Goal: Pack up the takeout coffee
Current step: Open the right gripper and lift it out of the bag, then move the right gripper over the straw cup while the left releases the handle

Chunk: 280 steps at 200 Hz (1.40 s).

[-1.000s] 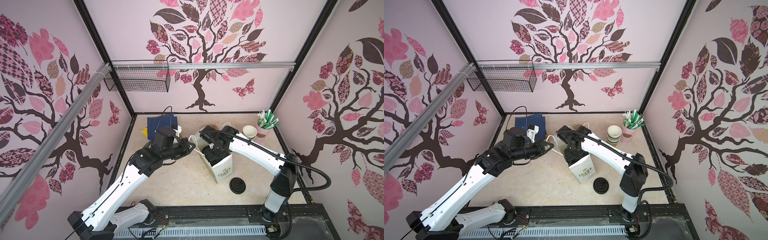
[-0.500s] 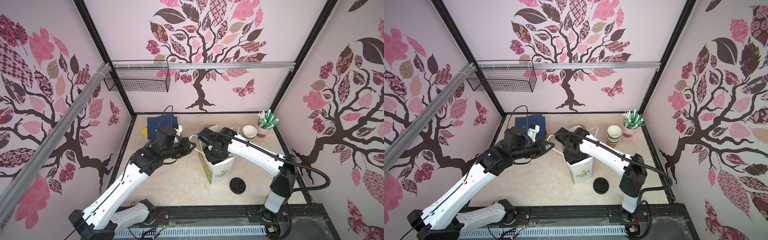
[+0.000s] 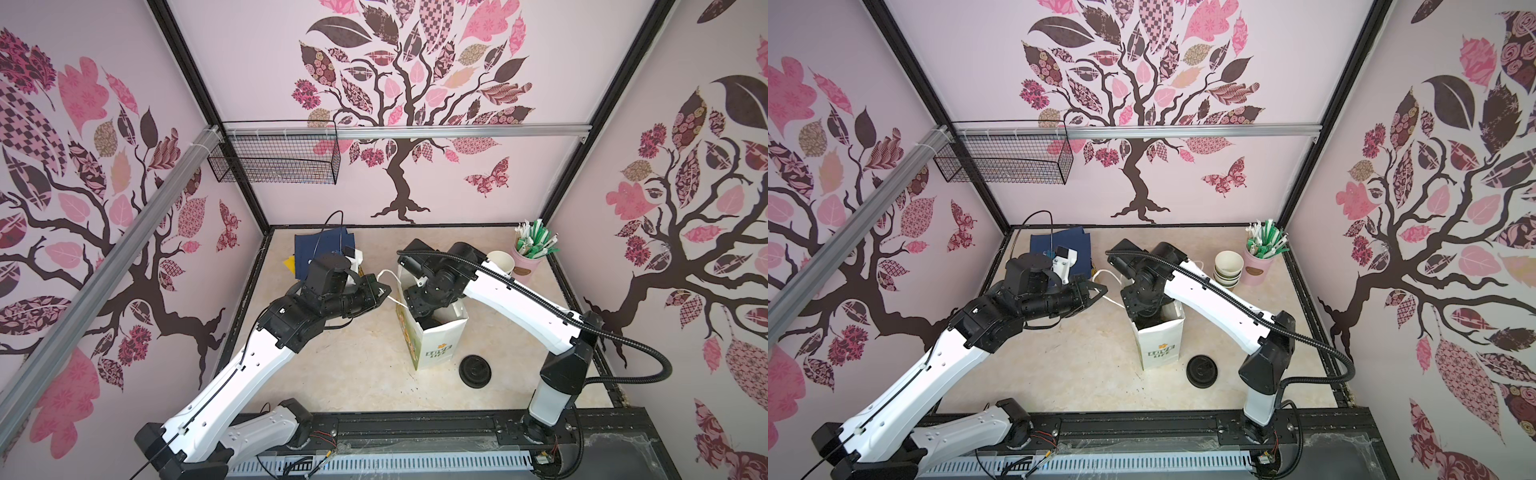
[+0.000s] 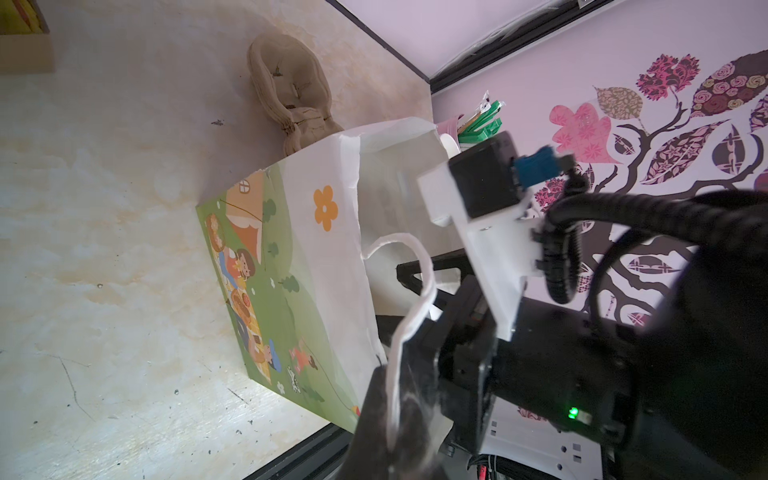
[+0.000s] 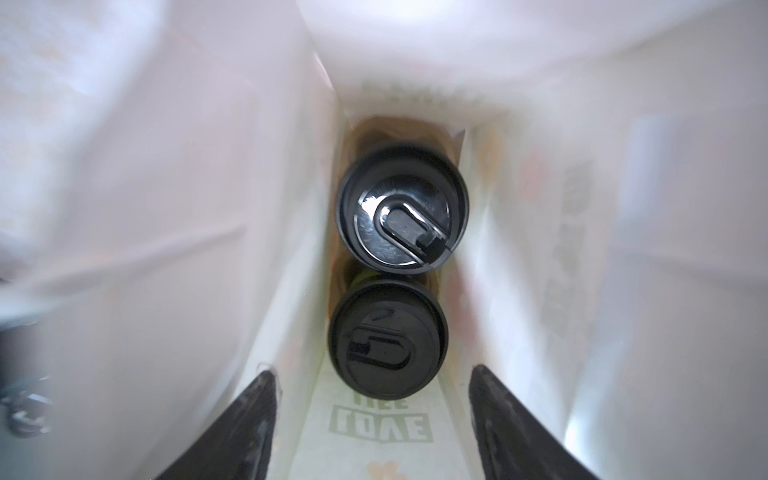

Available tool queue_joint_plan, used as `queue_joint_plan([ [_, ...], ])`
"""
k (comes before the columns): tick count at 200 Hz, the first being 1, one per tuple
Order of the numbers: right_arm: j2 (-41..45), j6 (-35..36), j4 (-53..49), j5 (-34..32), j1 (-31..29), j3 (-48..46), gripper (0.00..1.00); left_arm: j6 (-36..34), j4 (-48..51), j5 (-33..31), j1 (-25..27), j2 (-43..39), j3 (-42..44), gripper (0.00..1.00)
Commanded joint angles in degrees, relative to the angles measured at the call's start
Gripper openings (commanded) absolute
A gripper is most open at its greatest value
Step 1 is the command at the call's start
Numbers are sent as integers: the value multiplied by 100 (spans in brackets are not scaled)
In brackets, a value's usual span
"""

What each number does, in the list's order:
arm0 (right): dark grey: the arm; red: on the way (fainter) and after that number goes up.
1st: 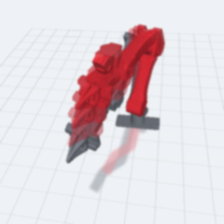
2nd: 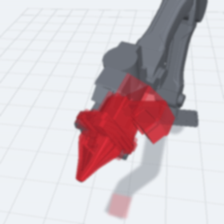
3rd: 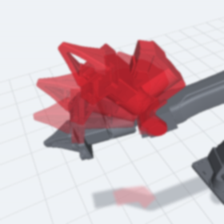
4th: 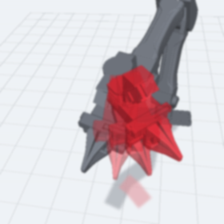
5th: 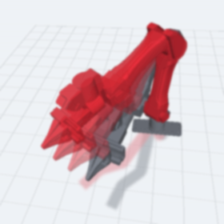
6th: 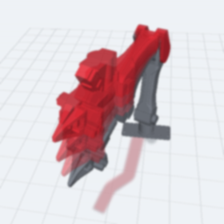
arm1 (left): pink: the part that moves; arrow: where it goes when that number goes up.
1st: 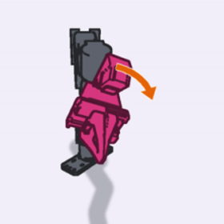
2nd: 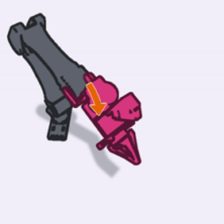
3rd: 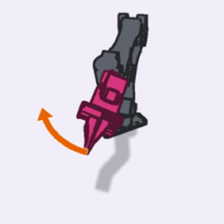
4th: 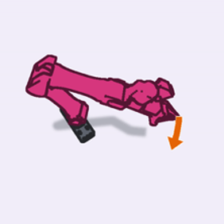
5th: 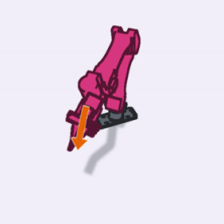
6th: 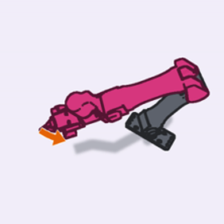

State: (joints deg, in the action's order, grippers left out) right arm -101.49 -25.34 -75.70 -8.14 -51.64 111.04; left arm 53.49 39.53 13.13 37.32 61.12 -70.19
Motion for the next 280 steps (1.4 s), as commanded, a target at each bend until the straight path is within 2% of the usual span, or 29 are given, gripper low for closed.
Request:
queue_joint_plan([
  [1, 211, -163, -625, -69, -24, 685, 76, -94, 10, -49, 21, -92, -68, 0],
  [23, 424, -224, -862, -145, -17, 1247, 76, -93, -21, -33, 21, -85, -60, 0],
  [51, 1066, -478, -812, -496, 122, 1315, 76, -96, -47, -32, 25, -102, -27, 0],
  [80, 1771, -662, -847, -507, 974, 977, 75, -85, -94, -21, 21, -123, 15, 20],
  [109, 2234, -428, -850, -414, 1993, 611, 75, -107, -103, -63, 21, -144, -31, 38],
  [146, 2331, -141, -611, -618, 3099, 81, 76, -154, 14, -149, -29, -194, -199, 52],
  [167, 2264, 173, 103, -177, 4059, -350, 73, -171, 152, -247, -153, -267, -298, 55],
  [187, 2019, 403, 800, -11, 4635, -742, 70, -271, 325, -360, -303, -316, -408, 55],
  [218, 1409, 589, 1522, -12, 5159, -826, 63, -407, 656, -998, -417, -428, -507, 55],
  [247, 834, 672, 2012, 56, 5676, -616, 55, -463, 503, -1419, -430, -506, -429, 55],
  [280, 147, 1001, 2446, 56, 5829, -37, 52, -538, 143, -1768, -443, -505, -343, 55],
])
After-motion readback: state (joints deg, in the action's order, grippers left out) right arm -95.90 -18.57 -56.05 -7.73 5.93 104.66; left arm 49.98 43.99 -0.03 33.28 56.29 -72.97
